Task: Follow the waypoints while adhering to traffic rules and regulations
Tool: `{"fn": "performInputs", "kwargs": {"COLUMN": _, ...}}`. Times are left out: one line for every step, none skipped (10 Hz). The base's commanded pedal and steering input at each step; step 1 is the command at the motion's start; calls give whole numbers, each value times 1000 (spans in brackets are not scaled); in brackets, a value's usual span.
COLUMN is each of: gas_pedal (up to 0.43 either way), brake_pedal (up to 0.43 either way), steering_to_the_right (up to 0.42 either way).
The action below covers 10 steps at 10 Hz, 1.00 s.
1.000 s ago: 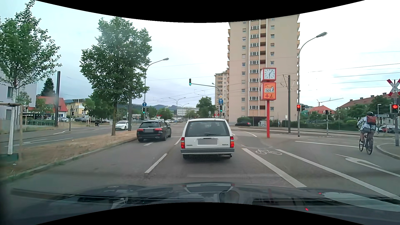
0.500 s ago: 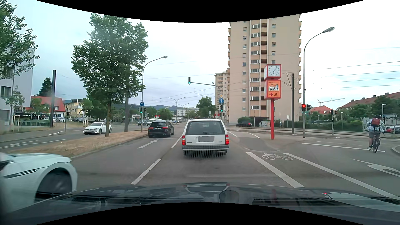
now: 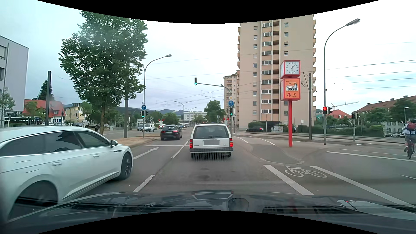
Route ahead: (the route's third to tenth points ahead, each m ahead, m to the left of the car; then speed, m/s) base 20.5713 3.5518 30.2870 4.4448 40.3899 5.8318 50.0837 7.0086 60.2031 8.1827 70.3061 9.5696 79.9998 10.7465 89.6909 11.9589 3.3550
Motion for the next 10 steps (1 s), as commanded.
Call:
{"fn": "performInputs", "kwargs": {"gas_pedal": 331, "brake_pedal": 0, "steering_to_the_right": -14}}
{"fn": "performInputs", "kwargs": {"gas_pedal": 331, "brake_pedal": 0, "steering_to_the_right": -24}}
{"fn": "performInputs", "kwargs": {"gas_pedal": 331, "brake_pedal": 0, "steering_to_the_right": -30}}
{"fn": "performInputs", "kwargs": {"gas_pedal": 331, "brake_pedal": 0, "steering_to_the_right": -35}}
{"fn": "performInputs", "kwargs": {"gas_pedal": 339, "brake_pedal": 0, "steering_to_the_right": -39}}
{"fn": "performInputs", "kwargs": {"gas_pedal": 339, "brake_pedal": 0, "steering_to_the_right": -40}}
{"fn": "performInputs", "kwargs": {"gas_pedal": 339, "brake_pedal": 0, "steering_to_the_right": -40}}
{"fn": "performInputs", "kwargs": {"gas_pedal": 339, "brake_pedal": 0, "steering_to_the_right": -40}}
{"fn": "performInputs", "kwargs": {"gas_pedal": 339, "brake_pedal": 0, "steering_to_the_right": -40}}
{"fn": "performInputs", "kwargs": {"gas_pedal": 339, "brake_pedal": 0, "steering_to_the_right": -40}}
